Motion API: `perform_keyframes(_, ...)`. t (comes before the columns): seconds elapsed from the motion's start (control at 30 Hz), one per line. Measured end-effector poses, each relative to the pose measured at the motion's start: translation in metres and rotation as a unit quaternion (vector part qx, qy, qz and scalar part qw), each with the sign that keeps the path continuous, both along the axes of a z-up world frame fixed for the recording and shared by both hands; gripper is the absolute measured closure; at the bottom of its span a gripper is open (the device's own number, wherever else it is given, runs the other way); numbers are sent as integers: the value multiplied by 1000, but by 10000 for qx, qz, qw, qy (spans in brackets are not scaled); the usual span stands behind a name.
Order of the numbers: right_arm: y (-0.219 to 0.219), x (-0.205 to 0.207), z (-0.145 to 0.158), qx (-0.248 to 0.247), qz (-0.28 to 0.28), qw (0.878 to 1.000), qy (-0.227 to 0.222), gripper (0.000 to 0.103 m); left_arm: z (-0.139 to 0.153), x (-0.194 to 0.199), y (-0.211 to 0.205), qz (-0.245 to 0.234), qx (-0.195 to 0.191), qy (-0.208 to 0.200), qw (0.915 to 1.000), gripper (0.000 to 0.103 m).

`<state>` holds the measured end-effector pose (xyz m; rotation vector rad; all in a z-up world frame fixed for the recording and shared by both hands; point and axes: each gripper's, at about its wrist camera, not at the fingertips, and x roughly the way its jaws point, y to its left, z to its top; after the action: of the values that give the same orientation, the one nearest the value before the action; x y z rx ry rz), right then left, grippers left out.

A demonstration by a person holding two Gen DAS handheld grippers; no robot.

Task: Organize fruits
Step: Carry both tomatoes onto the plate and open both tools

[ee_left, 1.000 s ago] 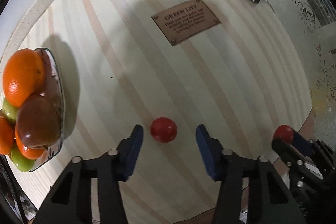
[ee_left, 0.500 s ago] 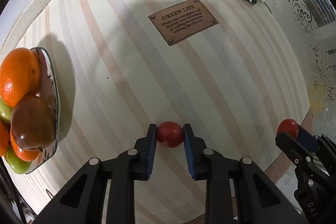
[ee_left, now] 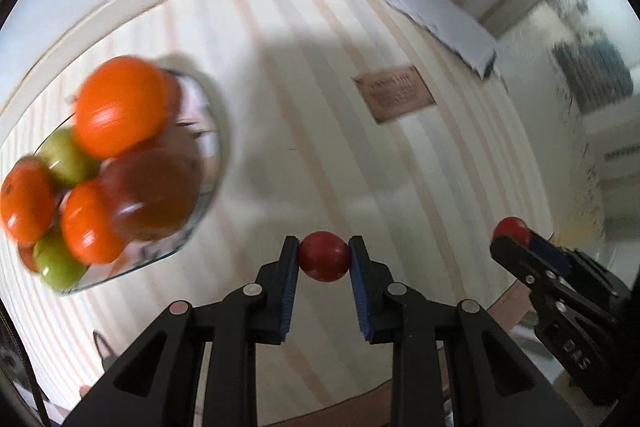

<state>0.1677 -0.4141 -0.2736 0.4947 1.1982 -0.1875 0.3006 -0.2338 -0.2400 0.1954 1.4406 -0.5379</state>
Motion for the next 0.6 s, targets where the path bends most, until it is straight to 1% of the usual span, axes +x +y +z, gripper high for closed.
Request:
perform_keyframes(0.07,10,8,5,71,133,9999,-84,69,14,5,25,284,-136,-23,9995,81)
perform_keyframes(0.13,22,18,10,181,290,9993,-171,69,15,4,48,521,-246,-26,9983,81)
perform_keyframes(0.17,36,32,11,415,456,9978,-239,69,21,7,64,714,-305,-44,9970,81)
perform_keyframes(0.2,40,40,9,558,502,9969,-247,69,23,10,73,840,-333,-55,9959,81)
perform_keyframes(0.23,40,40,9,558,502,9969,-247,69,24,11,83,985,-360,-50,9945,81)
perform_keyframes(0.27,44,47,7,740,530,9955,-256,69,22,9,87,1103,-401,-32,9931,81)
perform_keyframes(0.3,51,66,0,1199,576,9908,-253,69,22,11,96,1234,-437,-12,9914,81)
perform_keyframes(0.33,51,66,0,1199,576,9908,-253,69,21,15,105,1358,-451,6,9897,81)
perform_keyframes(0.4,57,86,-9,1602,584,9851,-231,69,15,19,116,1560,-473,71,9866,81)
perform_keyframes(0.5,65,119,-27,2071,653,9761,-129,69,4,25,127,1822,-532,207,9816,81)
perform_keyframes(0.53,71,135,-35,2253,730,9715,-57,69,1,27,132,1904,-554,243,9798,81)
perform_keyframes(0.6,73,142,-38,2302,756,9702,-30,69,-3,29,137,2006,-577,291,9775,81)
